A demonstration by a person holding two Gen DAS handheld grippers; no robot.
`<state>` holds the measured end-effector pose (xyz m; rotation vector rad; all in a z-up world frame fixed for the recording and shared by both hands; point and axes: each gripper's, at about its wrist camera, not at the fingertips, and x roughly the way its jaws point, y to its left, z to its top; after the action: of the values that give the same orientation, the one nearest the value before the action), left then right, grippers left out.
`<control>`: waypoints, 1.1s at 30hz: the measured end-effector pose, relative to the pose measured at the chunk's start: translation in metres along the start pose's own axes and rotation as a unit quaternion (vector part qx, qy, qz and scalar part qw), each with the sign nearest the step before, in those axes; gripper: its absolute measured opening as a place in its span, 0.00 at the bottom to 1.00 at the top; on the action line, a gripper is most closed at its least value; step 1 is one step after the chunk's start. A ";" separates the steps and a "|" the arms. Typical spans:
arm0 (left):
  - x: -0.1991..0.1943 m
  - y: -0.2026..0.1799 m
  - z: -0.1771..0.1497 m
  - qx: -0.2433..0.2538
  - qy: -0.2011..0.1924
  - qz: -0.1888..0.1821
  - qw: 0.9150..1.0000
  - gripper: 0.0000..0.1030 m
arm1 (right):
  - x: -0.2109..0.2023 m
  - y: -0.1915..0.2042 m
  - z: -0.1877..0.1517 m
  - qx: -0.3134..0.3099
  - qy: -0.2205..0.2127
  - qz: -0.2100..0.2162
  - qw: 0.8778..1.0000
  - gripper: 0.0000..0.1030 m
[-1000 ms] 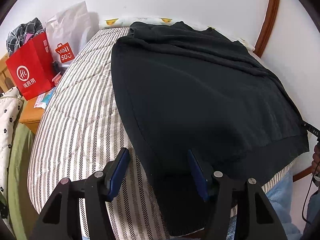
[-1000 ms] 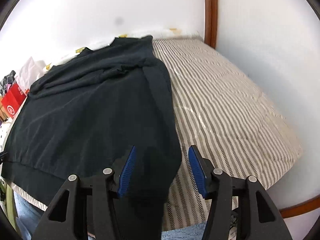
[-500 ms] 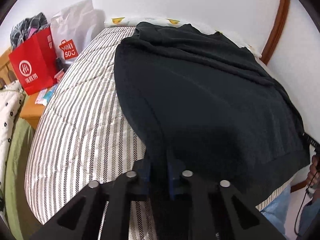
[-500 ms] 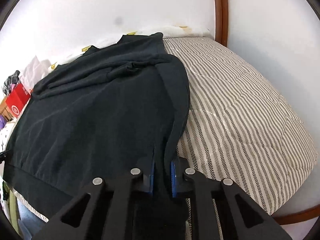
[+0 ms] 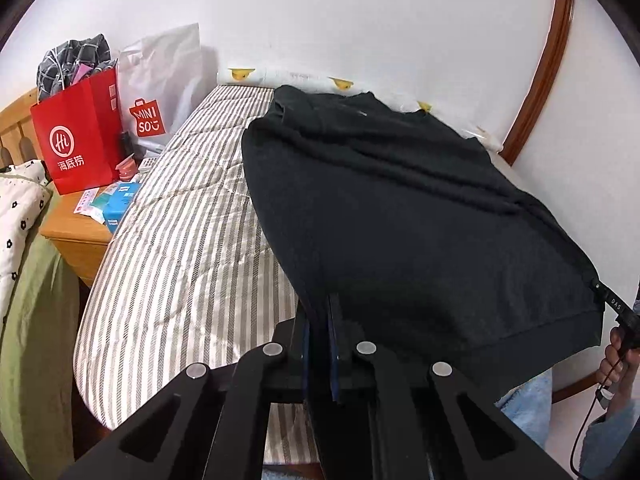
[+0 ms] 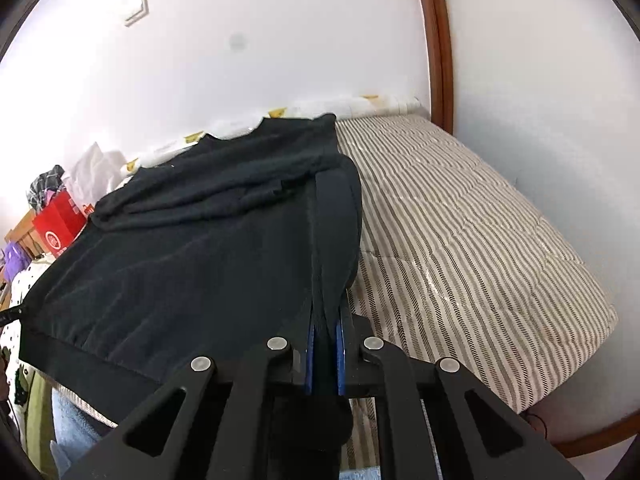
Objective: Fold small clothes
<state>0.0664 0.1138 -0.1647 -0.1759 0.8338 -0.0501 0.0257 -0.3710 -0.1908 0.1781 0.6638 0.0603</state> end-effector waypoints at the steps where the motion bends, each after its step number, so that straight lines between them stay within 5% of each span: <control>1: -0.002 0.000 0.000 0.000 -0.001 -0.001 1.000 0.07 | -0.005 0.001 -0.001 -0.001 -0.003 0.002 1.000 0.07; 10: -0.012 -0.006 0.024 -0.001 -0.028 -0.010 1.000 0.07 | -0.013 0.005 0.012 0.005 -0.021 0.013 1.000 0.07; 19: -0.009 -0.013 0.089 -0.005 -0.074 -0.005 0.997 0.07 | -0.008 0.015 0.079 0.005 -0.069 0.024 0.997 0.07; 33: 0.067 -0.004 0.176 -0.017 -0.084 0.024 0.996 0.07 | 0.072 0.037 0.185 -0.004 -0.085 0.019 0.996 0.07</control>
<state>0.2424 0.1260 -0.0971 -0.1887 0.6719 0.0237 0.1964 -0.3533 -0.0849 0.1853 0.4913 0.0834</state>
